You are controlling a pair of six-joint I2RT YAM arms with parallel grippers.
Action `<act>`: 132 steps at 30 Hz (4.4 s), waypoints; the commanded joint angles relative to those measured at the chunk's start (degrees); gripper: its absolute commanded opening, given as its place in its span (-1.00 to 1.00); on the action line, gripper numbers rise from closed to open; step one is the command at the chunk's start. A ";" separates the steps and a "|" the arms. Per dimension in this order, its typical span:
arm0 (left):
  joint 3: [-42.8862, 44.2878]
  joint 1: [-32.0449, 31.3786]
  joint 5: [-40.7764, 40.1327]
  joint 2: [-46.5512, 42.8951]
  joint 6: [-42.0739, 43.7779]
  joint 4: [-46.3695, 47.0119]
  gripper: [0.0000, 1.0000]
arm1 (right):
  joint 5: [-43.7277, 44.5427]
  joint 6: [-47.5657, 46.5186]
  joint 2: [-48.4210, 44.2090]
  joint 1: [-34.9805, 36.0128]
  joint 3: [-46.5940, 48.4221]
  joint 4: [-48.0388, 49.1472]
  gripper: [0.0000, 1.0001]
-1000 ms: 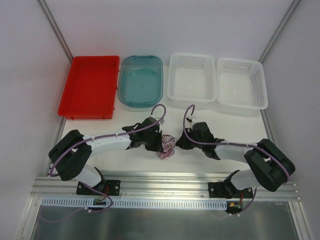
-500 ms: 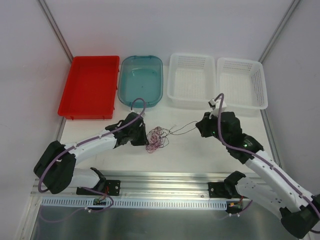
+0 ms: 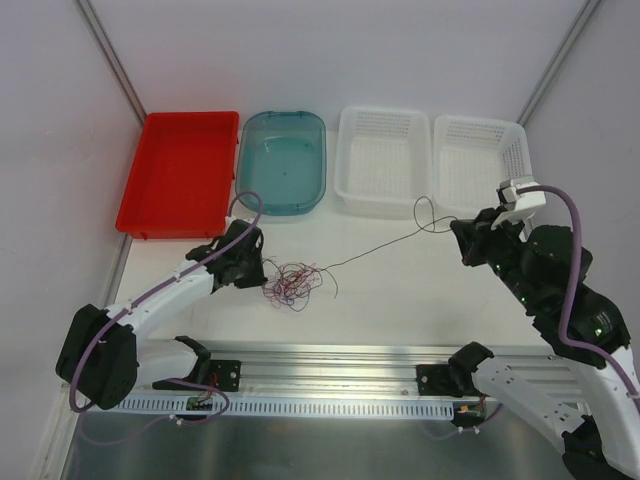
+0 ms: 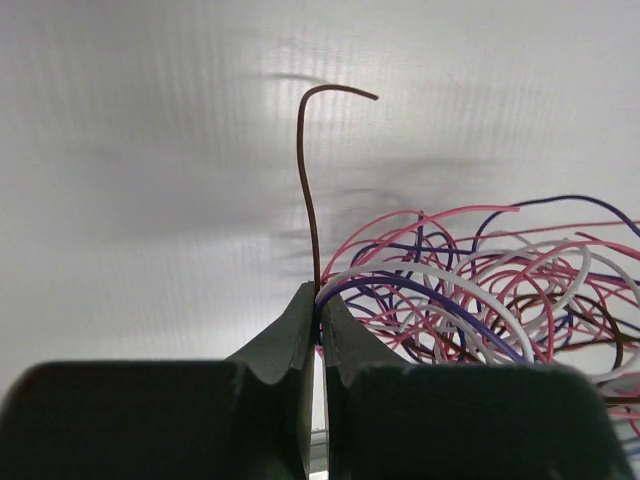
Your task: Untangle the cables
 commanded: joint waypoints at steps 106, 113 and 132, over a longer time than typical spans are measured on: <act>-0.82 11.10 4.17 -24.31 21.47 -3.82 0.98 | -22.71 2.60 34.04 -22.05 4.07 14.91 0.99; 0.15 11.10 8.30 -20.19 14.20 -3.91 0.98 | -25.62 10.76 25.86 -7.97 -13.51 25.87 0.98; -10.65 7.16 10.94 -6.03 -4.45 12.87 0.52 | -4.28 33.11 29.02 18.85 -28.75 46.55 0.96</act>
